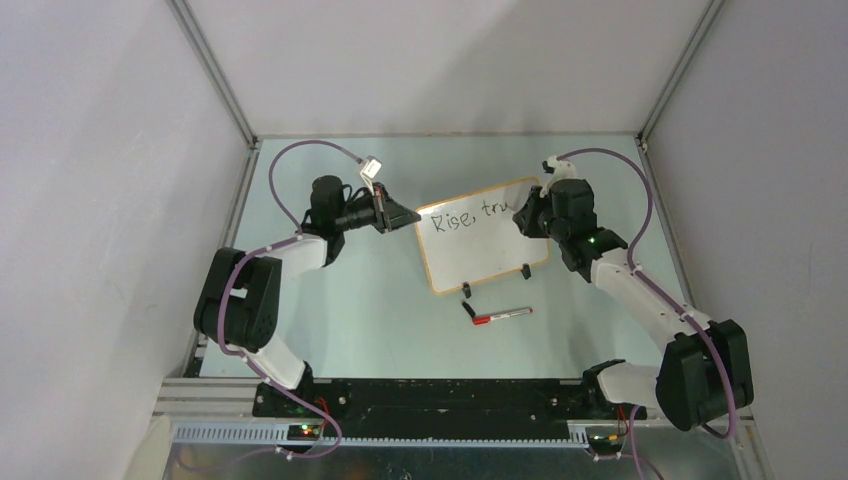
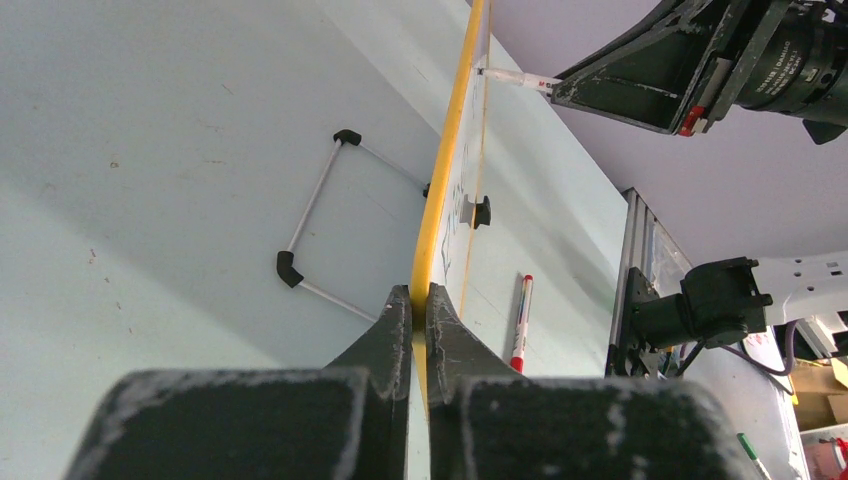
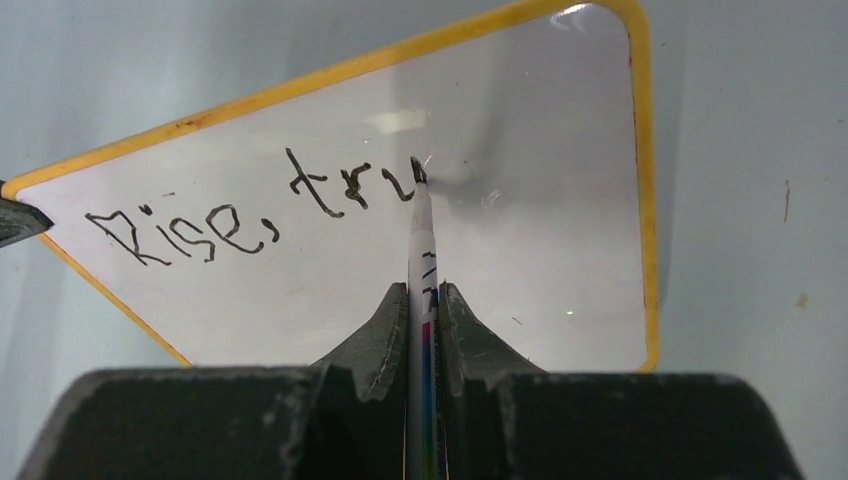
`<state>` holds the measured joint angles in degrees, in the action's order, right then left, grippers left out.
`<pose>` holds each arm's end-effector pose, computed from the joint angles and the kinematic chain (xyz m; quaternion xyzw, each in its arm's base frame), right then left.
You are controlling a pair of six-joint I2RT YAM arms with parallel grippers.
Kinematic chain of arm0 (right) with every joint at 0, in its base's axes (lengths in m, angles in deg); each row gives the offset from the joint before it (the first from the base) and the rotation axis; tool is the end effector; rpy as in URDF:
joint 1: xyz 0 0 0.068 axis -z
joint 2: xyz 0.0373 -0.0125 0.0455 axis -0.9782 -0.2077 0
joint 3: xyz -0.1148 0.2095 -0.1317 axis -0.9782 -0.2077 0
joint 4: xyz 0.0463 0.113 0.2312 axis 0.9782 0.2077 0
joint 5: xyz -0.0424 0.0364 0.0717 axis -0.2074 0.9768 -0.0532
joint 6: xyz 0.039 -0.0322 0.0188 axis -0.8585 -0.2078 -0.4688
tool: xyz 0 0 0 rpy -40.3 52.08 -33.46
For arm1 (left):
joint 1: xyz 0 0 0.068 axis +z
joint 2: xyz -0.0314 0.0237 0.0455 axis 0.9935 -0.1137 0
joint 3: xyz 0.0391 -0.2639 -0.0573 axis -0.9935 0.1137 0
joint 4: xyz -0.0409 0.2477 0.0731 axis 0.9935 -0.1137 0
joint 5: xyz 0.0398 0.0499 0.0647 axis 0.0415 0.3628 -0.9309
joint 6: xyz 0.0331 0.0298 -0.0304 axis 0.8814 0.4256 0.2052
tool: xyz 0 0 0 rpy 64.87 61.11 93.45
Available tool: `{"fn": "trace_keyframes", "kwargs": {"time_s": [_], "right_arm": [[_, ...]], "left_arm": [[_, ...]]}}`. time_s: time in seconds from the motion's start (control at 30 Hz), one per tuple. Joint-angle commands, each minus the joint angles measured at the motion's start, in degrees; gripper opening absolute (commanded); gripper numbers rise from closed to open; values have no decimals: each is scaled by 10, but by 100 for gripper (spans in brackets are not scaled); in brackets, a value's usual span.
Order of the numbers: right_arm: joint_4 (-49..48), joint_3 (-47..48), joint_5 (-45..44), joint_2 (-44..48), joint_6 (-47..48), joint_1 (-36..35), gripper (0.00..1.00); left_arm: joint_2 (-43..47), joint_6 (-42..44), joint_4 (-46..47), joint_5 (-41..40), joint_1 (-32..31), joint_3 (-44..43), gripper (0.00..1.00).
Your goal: Write a sentence on the whiteboard
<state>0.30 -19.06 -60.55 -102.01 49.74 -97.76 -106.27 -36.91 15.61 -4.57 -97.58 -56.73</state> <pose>0.2682 0.0973 0.2798 -0.0273 0.8581 0.1718 0.4830 0.3263 -0.1107 0.2198 0.1814 0.7314 -0.5187 0.4039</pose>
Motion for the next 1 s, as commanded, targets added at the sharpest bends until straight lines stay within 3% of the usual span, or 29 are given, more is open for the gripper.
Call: {"fn": "trace_keyframes", "kwargs": {"time_s": [0.0,0.97], "right_arm": [[6,-14,1,11,-3,2,0],[-15,-36,24,13,-4,-11,0]], "left_arm": [[8,27,-8,-4,1,-18,3],[8,27,-7,-5,1,-17,4]]}}
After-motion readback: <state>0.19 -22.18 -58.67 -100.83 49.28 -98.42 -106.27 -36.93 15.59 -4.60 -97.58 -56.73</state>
